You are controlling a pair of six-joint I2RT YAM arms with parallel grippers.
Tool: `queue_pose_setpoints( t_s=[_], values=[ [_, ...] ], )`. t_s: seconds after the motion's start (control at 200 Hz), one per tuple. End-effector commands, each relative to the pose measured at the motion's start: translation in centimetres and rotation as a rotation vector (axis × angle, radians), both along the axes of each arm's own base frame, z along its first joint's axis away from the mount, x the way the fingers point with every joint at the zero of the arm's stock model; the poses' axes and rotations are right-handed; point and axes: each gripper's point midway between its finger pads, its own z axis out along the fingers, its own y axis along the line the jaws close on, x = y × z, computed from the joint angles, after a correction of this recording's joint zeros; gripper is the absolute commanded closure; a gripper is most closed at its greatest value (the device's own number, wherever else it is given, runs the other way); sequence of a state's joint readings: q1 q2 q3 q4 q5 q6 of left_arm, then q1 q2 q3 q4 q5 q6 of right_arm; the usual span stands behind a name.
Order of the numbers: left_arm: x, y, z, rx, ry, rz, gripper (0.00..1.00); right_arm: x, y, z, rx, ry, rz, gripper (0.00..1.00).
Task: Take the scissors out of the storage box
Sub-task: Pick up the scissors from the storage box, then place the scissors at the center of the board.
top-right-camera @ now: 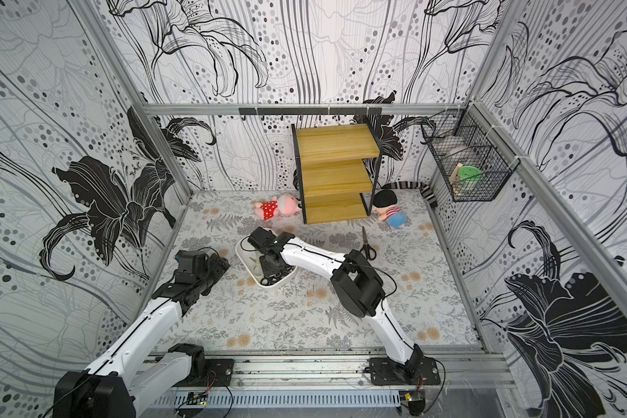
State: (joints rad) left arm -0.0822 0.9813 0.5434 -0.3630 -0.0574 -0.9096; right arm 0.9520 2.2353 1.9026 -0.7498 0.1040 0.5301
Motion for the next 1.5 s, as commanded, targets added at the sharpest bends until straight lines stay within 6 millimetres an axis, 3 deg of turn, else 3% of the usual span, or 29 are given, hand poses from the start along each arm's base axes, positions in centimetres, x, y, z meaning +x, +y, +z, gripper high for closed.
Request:
queue_pose_setpoints(
  t_s=[0.0, 0.33, 0.671, 0.801, 1.226, 1.256, 1.397, 1.497],
  values=[
    [0.1, 0.6, 1.1, 0.018, -0.025, 0.021, 0.16, 0.1, 1.3, 4.7, 0.109, -0.059, 0.044, 1.0],
    [0.4, 1.0, 2.4, 0.035, -0.043, 0.032, 0.16, 0.0, 1.0, 8.1, 0.161, -0.109, 0.052, 1.0],
    [0.1, 0.9, 2.5, 0.019, -0.045, 0.033, 0.16, -0.3, 0.2, 4.4, 0.111, -0.069, 0.034, 1.0],
    [-0.1, 1.0, 2.4, 0.02, -0.045, 0.035, 0.16, -0.4, -0.3, 4.3, 0.108, -0.084, 0.033, 1.0],
    [0.7, 0.7, 2.9, 0.01, -0.053, 0.03, 0.16, -0.7, -1.1, 7.5, 0.182, -0.15, 0.022, 1.0],
    [0.6, 0.7, 2.9, 0.008, -0.052, 0.03, 0.15, -1.0, -1.5, 7.0, 0.17, -0.143, 0.021, 1.0],
    [0.4, 0.7, 2.7, 0.006, -0.052, 0.033, 0.15, -0.8, -2.3, 9.2, 0.175, -0.183, 0.008, 1.0],
    [0.4, 0.7, 2.5, 0.002, -0.05, 0.034, 0.15, -0.6, -4.1, 10.4, 0.143, -0.217, -0.02, 1.0]
  ],
)
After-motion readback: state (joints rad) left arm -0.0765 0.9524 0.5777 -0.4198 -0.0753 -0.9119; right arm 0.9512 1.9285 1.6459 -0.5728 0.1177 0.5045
